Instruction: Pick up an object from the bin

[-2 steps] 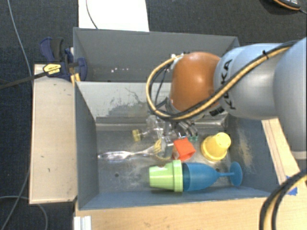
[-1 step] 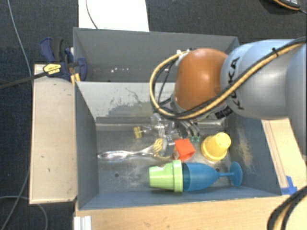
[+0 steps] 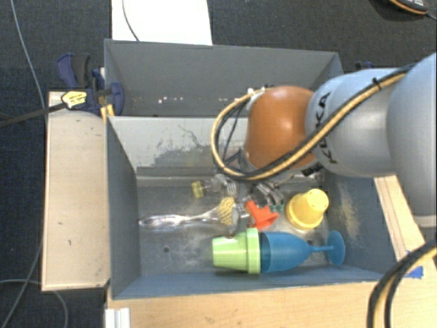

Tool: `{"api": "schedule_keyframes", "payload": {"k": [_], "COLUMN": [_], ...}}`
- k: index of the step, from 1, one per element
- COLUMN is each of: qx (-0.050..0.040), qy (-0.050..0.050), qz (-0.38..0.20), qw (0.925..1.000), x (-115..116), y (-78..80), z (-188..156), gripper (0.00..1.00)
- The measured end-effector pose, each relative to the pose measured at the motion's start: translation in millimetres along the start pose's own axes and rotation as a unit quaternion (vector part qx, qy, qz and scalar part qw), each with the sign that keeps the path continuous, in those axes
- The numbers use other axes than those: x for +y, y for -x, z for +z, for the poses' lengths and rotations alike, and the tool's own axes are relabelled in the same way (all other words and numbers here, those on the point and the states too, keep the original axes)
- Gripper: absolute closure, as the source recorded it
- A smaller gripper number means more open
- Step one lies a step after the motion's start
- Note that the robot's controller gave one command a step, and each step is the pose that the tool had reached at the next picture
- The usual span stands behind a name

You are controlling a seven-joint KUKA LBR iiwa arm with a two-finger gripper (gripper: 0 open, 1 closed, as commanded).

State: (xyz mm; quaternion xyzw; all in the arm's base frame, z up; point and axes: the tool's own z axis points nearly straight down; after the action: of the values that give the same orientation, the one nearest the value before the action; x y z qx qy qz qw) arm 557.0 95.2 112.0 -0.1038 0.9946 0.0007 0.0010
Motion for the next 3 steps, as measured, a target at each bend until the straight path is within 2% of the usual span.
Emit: {"api": "schedule_keyframes", "payload": {"k": [1,2,3], "qx": [-0.0088,-0.0068,-0.0068], "qy": [0.002,0.001,0.001], "qz": [0.028,0.047,0.05], "qw": [0.9996,0.9989,0.9987], "x": [6.5,3.2,2.9], "y": [0.1,-1.0,-1.1], "z": [40.3,41.9,41.9], "gripper": [0.0,1.0,1.0]}}
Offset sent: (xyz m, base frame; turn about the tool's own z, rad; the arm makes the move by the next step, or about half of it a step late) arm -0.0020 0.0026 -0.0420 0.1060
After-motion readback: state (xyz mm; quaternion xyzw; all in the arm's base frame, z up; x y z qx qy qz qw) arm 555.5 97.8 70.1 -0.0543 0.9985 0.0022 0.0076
